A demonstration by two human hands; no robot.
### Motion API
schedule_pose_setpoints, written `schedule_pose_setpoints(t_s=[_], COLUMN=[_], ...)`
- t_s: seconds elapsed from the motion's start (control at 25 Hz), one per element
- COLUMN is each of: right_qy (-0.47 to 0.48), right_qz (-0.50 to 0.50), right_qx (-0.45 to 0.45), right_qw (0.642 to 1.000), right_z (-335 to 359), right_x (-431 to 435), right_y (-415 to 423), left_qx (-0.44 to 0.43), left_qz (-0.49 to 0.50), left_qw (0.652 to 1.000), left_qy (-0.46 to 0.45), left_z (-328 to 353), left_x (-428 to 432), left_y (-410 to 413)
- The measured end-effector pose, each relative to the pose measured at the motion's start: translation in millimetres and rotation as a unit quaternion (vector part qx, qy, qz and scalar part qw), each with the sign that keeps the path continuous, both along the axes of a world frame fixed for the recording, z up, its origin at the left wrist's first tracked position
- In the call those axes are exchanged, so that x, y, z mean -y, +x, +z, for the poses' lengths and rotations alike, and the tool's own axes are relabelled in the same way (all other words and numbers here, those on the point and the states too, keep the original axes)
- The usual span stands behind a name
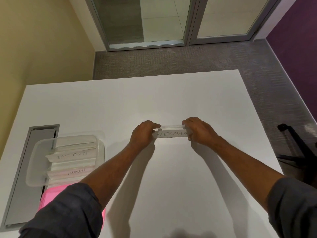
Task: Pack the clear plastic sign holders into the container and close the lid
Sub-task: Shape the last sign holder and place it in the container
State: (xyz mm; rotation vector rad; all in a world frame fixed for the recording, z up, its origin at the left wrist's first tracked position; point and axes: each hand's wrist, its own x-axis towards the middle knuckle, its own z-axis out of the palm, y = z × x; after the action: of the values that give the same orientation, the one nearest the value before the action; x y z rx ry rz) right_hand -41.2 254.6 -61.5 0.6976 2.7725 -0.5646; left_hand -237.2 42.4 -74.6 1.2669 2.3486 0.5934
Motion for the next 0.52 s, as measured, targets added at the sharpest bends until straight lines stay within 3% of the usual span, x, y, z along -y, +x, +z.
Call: schedule_pose_setpoints(t_s=[0.52], right_qy=[-0.012], right_qz=[-0.01], right_qx=[-0.029], right_qw=[0.999], right_z=[9], right_x=[22], right_y=[14], left_qx=[-0.066], left_qz=[-0.061], left_qw=[0.995], left_qy=[-0.047], left_z=[18], left_x=[18], left_y=[11])
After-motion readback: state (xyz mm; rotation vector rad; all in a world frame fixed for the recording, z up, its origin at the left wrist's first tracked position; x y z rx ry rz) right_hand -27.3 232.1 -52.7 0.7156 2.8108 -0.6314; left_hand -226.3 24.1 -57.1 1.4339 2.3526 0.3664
